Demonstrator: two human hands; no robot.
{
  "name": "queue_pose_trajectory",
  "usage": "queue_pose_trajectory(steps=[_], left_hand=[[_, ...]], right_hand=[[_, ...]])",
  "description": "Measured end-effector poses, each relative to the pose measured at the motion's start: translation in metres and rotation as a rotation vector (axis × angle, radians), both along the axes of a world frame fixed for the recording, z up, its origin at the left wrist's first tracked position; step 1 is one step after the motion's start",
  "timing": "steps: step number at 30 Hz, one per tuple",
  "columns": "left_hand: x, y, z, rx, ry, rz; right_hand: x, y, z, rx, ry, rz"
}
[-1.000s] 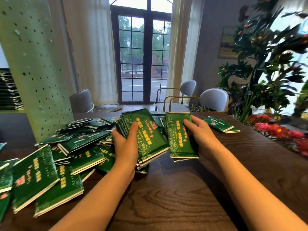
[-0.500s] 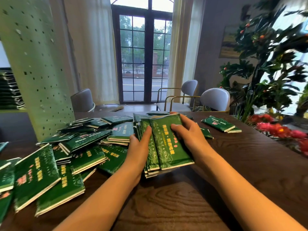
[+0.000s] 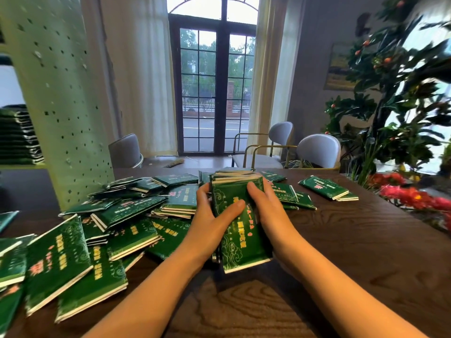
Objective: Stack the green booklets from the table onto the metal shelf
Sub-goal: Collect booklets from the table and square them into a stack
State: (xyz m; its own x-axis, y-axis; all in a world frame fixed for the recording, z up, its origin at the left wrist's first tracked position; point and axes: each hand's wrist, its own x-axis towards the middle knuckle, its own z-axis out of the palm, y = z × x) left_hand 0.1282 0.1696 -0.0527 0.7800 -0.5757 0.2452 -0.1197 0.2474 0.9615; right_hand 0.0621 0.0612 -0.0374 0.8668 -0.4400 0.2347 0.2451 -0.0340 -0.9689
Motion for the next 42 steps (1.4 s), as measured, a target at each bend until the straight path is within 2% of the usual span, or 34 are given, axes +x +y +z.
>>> queue_pose_trajectory(steps=[6, 15, 25, 28, 35, 42], left_hand=[[0.006, 0.003, -0.001, -0.009, -0.097, -0.059], [-0.007, -0.006, -0.013, -0.074, -0.021, -0.198], [-0.011, -0.01, -0.015, -0.122, 0.028, -0.176], [-0.01, -0.011, -0.019, -0.054, -0.033, -0.174], [-0.002, -0.007, -0.02, 0.243, -0.243, -0.078], [-0.005, -0.007, -0.022, 0.292, -0.28, -0.064]], right_hand=[[-0.003, 0.003, -0.001, -0.1, -0.201, -0.067], [-0.002, -0.003, 0.0, -0.015, -0.29, -0.174], [0.001, -0.002, -0.001, -0.049, -0.266, -0.177], [0.001, -0.004, -0.004, -0.064, -0.297, -0.228], [0.003, -0.006, -0.009, -0.157, -0.311, -0.281], [0.007, -0.005, -0.011, -0.133, -0.27, -0.318]])
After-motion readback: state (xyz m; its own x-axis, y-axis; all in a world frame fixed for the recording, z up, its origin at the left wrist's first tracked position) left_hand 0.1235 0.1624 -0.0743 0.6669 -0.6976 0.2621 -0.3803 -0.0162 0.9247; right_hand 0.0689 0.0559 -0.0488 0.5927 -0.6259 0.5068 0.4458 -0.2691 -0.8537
